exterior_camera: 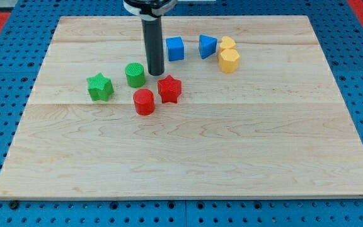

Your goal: Push the blue triangle towards top center

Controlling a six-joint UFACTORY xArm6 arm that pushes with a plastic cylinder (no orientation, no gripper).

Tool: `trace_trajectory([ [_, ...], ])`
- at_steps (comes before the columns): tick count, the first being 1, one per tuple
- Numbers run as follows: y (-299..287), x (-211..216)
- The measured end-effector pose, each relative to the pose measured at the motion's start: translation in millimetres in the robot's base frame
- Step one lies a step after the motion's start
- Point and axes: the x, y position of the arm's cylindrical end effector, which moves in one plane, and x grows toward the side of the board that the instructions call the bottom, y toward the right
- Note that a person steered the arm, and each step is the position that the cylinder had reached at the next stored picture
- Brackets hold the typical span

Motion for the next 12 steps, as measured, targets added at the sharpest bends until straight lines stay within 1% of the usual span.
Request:
trace_trajectory([
  [1, -46, 6],
  [2, -80, 25],
  [3, -48, -10],
  [4, 4, -53],
  [5, 33, -51],
  [9, 49, -42],
  [10, 71, -39],
  [11, 119, -45],
  [12, 151, -58],
])
